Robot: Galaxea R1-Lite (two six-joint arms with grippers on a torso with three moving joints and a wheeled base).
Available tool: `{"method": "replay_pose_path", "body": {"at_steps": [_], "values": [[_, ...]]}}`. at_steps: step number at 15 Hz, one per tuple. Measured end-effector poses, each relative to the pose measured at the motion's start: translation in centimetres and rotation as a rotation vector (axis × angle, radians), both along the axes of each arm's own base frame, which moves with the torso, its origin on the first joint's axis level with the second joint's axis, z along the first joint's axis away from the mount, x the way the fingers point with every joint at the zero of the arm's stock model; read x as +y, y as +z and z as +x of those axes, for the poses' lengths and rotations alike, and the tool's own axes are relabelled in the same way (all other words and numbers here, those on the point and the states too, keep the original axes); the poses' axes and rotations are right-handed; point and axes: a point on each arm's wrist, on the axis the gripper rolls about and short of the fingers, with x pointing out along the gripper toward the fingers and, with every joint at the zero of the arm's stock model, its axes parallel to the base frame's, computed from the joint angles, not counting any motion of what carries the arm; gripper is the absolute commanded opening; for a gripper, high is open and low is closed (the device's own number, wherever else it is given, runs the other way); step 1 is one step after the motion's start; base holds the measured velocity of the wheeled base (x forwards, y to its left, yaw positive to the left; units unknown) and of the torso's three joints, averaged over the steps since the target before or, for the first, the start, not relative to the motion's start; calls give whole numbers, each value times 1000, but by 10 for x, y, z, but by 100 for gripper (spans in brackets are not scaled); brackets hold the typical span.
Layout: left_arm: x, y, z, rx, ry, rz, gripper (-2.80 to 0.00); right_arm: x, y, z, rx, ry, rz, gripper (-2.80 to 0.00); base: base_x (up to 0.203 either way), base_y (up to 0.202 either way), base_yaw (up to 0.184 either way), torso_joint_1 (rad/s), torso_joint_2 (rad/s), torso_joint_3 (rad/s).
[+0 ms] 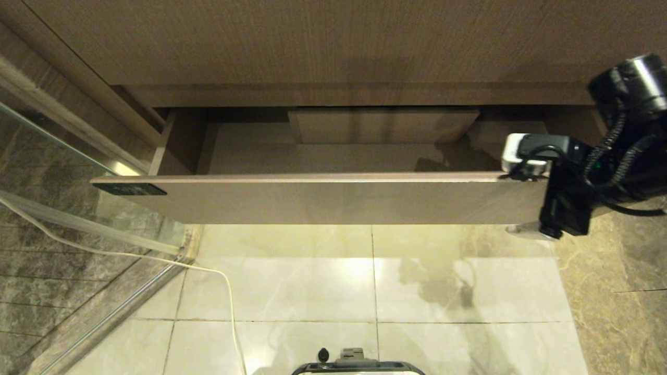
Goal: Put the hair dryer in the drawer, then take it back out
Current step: Pull open the drawer
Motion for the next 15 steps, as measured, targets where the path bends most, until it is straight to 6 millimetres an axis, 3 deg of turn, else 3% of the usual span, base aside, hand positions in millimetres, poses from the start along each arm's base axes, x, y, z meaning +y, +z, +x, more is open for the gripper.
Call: {"method": "replay_pose_path", "body": {"at_steps": [4,7,12,15], "values": [[0,0,0,0,1,1,-280,-25,16,-80,-18,-24,29,0,0,0,0,0,0,0],[0,0,0,0,0,0,-280,-39,8,-130,-28,-37,67,0,0,0,0,0,0,0],[0,0,0,0,0,0,-280,-56,-8,-179,-65,-227,307,0,0,0,0,0,0,0],[0,0,0,0,1,1,-280,-61,-23,-196,-100,-329,391,0,0,0,0,0,0,0]]}}
